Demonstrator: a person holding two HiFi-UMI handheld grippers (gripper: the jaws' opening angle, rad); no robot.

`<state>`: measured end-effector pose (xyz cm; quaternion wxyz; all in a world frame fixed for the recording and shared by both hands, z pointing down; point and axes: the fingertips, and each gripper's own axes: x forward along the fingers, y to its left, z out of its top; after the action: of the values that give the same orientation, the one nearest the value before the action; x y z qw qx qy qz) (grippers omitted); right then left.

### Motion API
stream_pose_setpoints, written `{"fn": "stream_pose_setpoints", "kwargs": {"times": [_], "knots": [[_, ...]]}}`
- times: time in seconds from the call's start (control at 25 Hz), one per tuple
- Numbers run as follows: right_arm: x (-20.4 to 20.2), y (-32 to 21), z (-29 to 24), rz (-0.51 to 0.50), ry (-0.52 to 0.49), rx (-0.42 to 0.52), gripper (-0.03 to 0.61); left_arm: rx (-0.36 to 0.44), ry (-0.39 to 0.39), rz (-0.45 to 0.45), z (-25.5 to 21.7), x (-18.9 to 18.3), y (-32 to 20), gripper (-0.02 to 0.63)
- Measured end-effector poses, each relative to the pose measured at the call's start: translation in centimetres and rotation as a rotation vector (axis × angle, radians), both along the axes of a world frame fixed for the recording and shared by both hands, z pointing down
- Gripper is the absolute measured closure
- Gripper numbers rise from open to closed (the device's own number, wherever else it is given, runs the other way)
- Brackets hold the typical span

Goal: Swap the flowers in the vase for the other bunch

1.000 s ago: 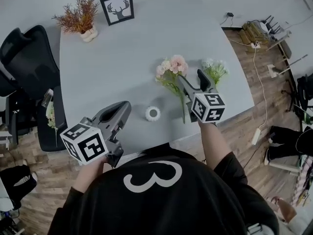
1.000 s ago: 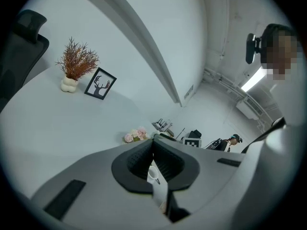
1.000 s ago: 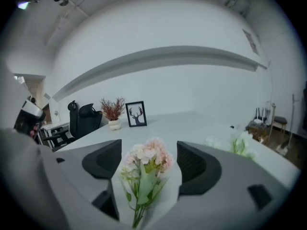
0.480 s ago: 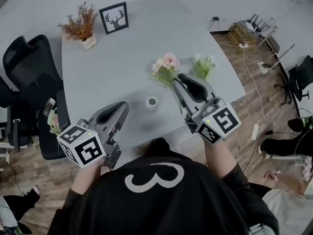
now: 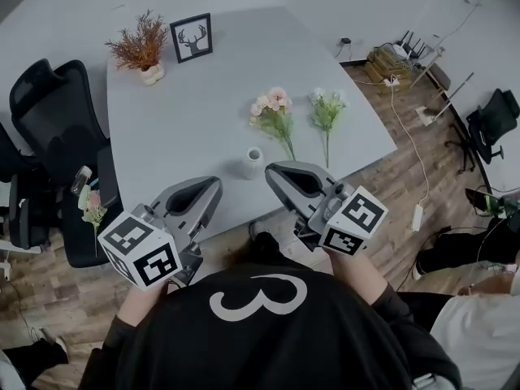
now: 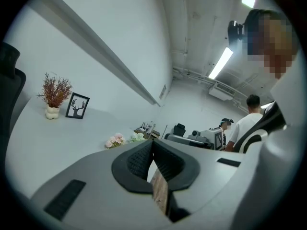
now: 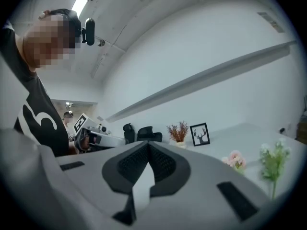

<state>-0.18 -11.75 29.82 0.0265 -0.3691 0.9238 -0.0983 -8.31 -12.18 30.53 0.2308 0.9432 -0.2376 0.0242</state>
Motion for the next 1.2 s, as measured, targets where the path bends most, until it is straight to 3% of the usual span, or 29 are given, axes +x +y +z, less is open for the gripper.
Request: {"fn": "stream_pose_setpoints", "kwargs": {"times": [0.44, 0.68, 1.2], "knots": [[-2.1, 2.9, 2.1, -0.033, 0.029, -0.074, 0.570, -0.016, 0.018, 0.005, 0.7, -1.0, 2.0, 0.602], [-1.4, 3.6, 2.3, -0.017, 0.018, -0.085, 0.570, -0.052, 0.068, -0.009, 0.8, -0.9, 2.1, 0.603], [0.7, 2.6, 3.5, 0.028, -0.011, -0.120, 0.569, -0.088, 0.047, 0.035, 2.0, 1.3, 1.2, 0.601]]}}
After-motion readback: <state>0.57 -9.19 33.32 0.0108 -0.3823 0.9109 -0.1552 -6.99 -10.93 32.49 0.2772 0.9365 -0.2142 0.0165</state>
